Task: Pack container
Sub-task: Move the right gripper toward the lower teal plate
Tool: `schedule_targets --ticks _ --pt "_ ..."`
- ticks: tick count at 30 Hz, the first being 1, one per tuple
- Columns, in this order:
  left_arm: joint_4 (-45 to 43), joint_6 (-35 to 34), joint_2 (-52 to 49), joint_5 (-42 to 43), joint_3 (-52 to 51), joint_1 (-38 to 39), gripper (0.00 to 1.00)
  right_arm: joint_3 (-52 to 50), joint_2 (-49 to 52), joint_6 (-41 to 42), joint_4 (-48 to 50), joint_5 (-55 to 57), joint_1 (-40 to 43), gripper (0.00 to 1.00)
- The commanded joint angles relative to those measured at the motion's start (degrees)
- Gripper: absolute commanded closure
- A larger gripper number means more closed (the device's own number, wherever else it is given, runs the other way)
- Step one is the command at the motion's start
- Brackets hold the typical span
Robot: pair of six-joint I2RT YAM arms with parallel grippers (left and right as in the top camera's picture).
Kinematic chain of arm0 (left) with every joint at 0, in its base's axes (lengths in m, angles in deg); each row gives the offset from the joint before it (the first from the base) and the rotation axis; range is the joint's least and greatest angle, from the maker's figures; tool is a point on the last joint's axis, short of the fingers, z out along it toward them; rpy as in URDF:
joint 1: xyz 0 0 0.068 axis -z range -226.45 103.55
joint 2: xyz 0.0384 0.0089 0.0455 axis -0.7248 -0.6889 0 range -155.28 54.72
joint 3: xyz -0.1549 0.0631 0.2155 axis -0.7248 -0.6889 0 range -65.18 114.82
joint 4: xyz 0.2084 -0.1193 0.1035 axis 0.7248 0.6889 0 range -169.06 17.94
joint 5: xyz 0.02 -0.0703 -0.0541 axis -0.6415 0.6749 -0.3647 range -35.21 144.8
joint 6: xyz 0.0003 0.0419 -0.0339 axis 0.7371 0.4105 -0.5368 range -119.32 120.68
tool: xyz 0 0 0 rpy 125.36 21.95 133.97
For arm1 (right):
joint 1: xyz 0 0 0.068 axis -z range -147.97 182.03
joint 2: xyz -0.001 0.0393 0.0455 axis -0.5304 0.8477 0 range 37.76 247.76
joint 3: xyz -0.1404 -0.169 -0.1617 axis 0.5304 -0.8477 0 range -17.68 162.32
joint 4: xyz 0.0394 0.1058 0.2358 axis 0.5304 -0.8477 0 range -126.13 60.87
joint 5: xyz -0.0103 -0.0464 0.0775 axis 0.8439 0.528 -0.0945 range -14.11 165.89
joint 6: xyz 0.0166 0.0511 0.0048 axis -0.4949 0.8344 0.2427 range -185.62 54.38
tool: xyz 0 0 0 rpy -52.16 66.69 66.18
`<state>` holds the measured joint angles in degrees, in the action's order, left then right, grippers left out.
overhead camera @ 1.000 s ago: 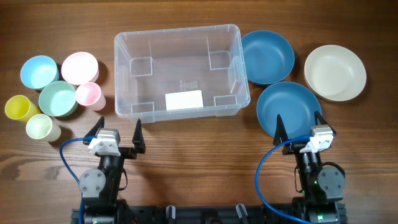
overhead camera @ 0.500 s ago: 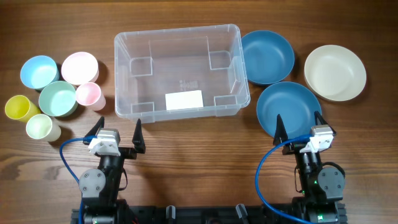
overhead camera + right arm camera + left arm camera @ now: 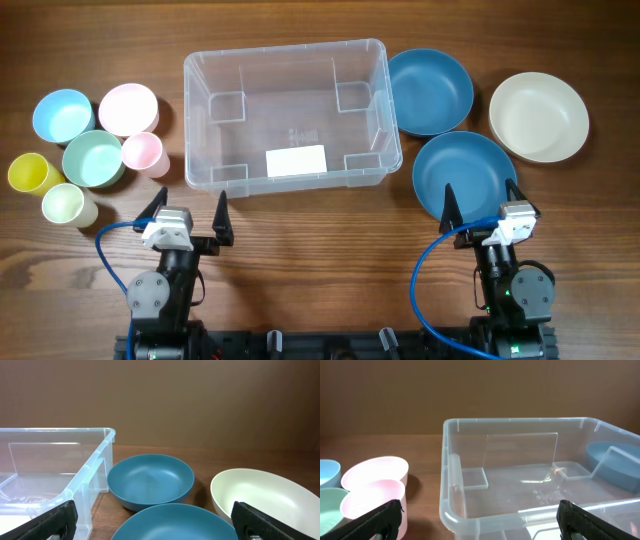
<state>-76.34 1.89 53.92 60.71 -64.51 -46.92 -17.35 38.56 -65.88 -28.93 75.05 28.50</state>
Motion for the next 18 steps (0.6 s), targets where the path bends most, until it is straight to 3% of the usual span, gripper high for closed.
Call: schedule_targets --ticks 1,3,6,10,13,18 --pt "-0.33 0.04 0.42 0.7 -0.35 -0.37 0.0 -0.04 0.5 1.07 0.26 0.72 0.35 0.0" --pt "-0.33 -0.28 0.42 0.7 -0.35 -0.37 0.0 -0.02 0.5 7.67 1.36 -1.11 0.35 0.0" --pt "1.4 -8.61 0.42 0.72 0.63 -0.37 0.0 1.25 0.61 13.97 -0.46 -2.86 0.35 0.0" --pt "17.03 -12.39 -3.87 0.17 13.51 -0.37 0.0 14.03 7.39 13.79 -11.82 -3.34 0.35 0.0" --pt "31.08 -12.35 -15.3 -5.18 29.75 -0.39 0.0 31.1 24.5 12.24 -26.93 -4.61 0.35 0.0" --pt "47.56 -12.39 -33.64 -3.1 46.8 -0.37 0.0 59.01 58.84 10.05 -54.69 -6.54 0.35 0.0"
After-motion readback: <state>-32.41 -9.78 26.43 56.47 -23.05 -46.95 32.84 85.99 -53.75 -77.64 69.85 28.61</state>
